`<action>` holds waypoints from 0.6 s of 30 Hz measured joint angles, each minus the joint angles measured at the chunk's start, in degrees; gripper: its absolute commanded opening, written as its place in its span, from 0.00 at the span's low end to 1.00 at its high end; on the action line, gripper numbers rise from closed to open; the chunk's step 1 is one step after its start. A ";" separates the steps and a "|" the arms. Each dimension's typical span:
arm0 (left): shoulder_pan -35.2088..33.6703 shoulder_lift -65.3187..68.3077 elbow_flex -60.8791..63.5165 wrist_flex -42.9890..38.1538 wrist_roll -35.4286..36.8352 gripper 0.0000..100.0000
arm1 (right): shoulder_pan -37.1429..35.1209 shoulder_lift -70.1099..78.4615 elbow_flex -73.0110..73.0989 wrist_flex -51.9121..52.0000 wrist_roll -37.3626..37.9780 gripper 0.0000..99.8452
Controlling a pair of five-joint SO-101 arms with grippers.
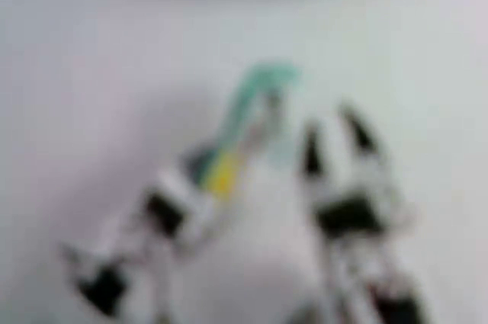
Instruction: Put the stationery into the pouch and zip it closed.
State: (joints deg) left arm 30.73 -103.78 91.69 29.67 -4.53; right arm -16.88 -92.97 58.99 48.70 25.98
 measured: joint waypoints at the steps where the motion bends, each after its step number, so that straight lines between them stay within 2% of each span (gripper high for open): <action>1: 0.00 0.00 0.00 0.44 0.00 0.02 | -0.09 2.64 -1.41 -0.09 -1.32 0.19; 4: 0.00 -0.18 -0.09 0.79 0.00 0.02 | -1.14 12.75 -8.44 2.55 -4.84 0.19; 7: 0.00 -0.18 -0.09 0.79 0.00 0.02 | -6.51 22.95 -17.67 8.97 -5.54 0.19; 12: 0.00 -0.18 -0.09 0.79 0.00 0.02 | -15.47 31.38 -25.76 14.59 -0.18 0.19; 18: 0.00 -0.18 -0.09 0.79 0.00 0.02 | -12.22 38.68 -26.29 13.71 1.49 0.19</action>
State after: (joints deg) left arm 30.73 -103.96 91.60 30.46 -4.53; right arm -29.10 -54.29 32.70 62.42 27.47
